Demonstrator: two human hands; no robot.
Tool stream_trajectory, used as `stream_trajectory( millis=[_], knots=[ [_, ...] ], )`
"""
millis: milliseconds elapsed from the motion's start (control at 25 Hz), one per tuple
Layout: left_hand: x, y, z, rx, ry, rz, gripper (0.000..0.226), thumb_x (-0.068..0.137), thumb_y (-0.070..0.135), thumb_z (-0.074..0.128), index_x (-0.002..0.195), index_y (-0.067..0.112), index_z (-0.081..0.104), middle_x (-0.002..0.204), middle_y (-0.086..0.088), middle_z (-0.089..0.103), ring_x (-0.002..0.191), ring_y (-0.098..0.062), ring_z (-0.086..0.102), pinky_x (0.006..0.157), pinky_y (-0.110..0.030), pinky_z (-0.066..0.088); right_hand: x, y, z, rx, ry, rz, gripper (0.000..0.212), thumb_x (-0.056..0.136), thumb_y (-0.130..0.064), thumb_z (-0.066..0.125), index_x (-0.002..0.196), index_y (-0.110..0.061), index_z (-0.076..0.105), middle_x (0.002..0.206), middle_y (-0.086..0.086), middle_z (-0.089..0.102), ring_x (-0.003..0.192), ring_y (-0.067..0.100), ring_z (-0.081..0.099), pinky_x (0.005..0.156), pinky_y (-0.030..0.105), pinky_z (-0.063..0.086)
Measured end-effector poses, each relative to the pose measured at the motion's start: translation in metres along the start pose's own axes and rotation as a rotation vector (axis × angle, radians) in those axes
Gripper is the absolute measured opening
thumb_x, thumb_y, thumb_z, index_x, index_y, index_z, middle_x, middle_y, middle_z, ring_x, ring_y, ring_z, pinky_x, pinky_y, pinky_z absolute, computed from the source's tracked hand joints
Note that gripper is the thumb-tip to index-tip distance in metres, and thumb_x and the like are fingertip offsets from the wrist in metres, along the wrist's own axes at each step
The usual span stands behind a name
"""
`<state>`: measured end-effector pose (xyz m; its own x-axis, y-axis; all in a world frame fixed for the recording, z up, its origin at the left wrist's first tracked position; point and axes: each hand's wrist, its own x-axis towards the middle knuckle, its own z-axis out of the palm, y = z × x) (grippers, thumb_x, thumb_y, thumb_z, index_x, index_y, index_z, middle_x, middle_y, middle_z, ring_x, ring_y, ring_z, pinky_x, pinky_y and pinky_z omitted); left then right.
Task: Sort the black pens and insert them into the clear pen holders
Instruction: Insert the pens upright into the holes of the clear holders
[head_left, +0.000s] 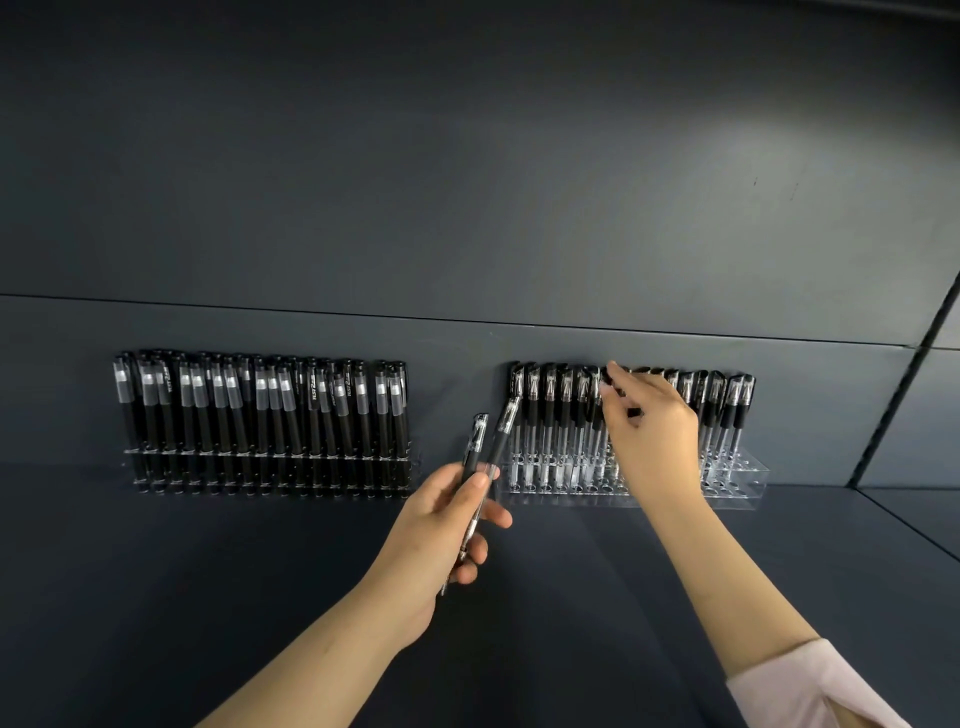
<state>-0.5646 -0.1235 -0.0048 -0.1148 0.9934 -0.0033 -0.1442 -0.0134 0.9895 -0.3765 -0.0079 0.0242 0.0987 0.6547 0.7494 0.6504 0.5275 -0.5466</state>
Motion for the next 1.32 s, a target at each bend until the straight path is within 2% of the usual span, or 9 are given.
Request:
stream_trajectory(
  millis=[120,240,360,560,720,840,920,1080,1320],
  knots=[
    [0.001,0.0,0.0,-0.005,0.0,0.016,0.021,0.099,0.03,0.052,0.108,0.015,0.063,0.074,0.002,0.07,0.048,-0.009,0.044,0.041,-0.021,0.029,-0.003,-0.018,-0.005,0.068,-0.02,-0.042,0.03,0.095,-0.019,0.059,0.124,-0.016,0.065,0.104,-0.003,0.063,0.088,0.013,0.059,0.079,0.03,0.053],
    [0.003,-0.001,0.001,-0.013,-0.003,0.025,0.023,0.099,0.029,0.05,0.105,0.011,0.063,0.074,0.0,0.071,0.048,-0.009,0.044,0.041,-0.021,0.03,-0.01,-0.049,-0.009,0.299,-0.433,0.087,0.018,0.095,-0.024,0.058,0.108,-0.023,0.07,0.089,-0.011,0.067,0.075,-0.005,0.062,0.067,0.011,0.048],
    [0.002,-0.001,0.002,-0.036,-0.033,0.033,0.023,0.099,0.029,0.05,0.104,0.011,0.063,0.075,-0.001,0.071,0.048,-0.009,0.044,0.041,-0.021,0.03,-0.018,-0.063,-0.004,0.579,-0.63,0.312,0.01,0.092,-0.02,0.063,0.096,-0.016,0.071,0.084,-0.004,0.071,0.08,0.003,0.066,0.079,0.024,0.054],
    [0.0,0.0,0.001,-0.023,-0.054,0.018,0.022,0.099,0.031,0.051,0.106,0.014,0.064,0.073,0.0,0.069,0.047,-0.009,0.039,0.041,-0.021,0.026,-0.013,-0.055,-0.007,0.772,-0.521,0.476,0.008,0.088,-0.005,0.065,0.096,-0.005,0.064,0.082,0.005,0.069,0.079,0.015,0.065,0.079,0.029,0.055],
    [0.001,-0.002,-0.003,-0.004,-0.033,-0.023,0.026,0.1,0.034,0.048,0.108,0.017,0.066,0.059,0.003,0.054,0.043,-0.008,0.026,0.039,-0.02,0.018,0.007,-0.034,-0.025,0.901,0.016,0.566,0.024,0.089,0.0,0.063,0.106,-0.016,0.055,0.078,0.0,0.065,0.068,0.014,0.065,0.075,0.029,0.057],
    [0.004,-0.004,-0.003,-0.029,-0.011,-0.066,0.032,0.102,0.037,0.043,0.107,0.015,0.065,0.054,0.004,0.04,0.042,-0.007,0.022,0.039,-0.019,0.016,0.012,-0.011,-0.044,0.64,0.308,0.433,0.025,0.092,-0.01,0.059,0.11,-0.024,0.05,0.083,-0.003,0.063,0.072,0.013,0.065,0.079,0.029,0.055],
    [0.005,-0.004,-0.003,-0.054,0.004,-0.101,0.034,0.103,0.036,0.041,0.105,0.011,0.063,0.053,0.004,0.035,0.04,-0.008,0.021,0.039,-0.017,0.015,0.01,-0.001,-0.048,0.431,0.328,0.343,0.024,0.093,-0.015,0.056,0.112,-0.028,0.05,0.091,-0.001,0.065,0.078,0.016,0.063,0.076,0.022,0.05],
    [0.009,-0.003,-0.004,-0.145,-0.007,-0.173,0.03,0.104,0.031,0.04,0.093,0.01,0.057,0.047,0.004,0.036,0.03,-0.006,0.024,0.035,-0.01,0.018,0.008,0.007,-0.04,0.263,0.223,0.193,0.025,0.094,-0.012,0.055,0.116,-0.025,0.053,0.096,0.0,0.064,0.075,0.007,0.058,0.067,0.006,0.041],
    [0.011,-0.002,-0.006,-0.217,-0.041,-0.202,0.03,0.104,0.029,0.038,0.083,0.013,0.053,0.044,0.003,0.037,0.027,-0.006,0.025,0.034,-0.008,0.021,0.004,0.002,-0.03,0.163,0.105,0.092,0.025,0.095,-0.009,0.055,0.116,-0.021,0.056,0.093,-0.003,0.061,0.079,0.003,0.059,0.067,0.003,0.04]
  ],
)
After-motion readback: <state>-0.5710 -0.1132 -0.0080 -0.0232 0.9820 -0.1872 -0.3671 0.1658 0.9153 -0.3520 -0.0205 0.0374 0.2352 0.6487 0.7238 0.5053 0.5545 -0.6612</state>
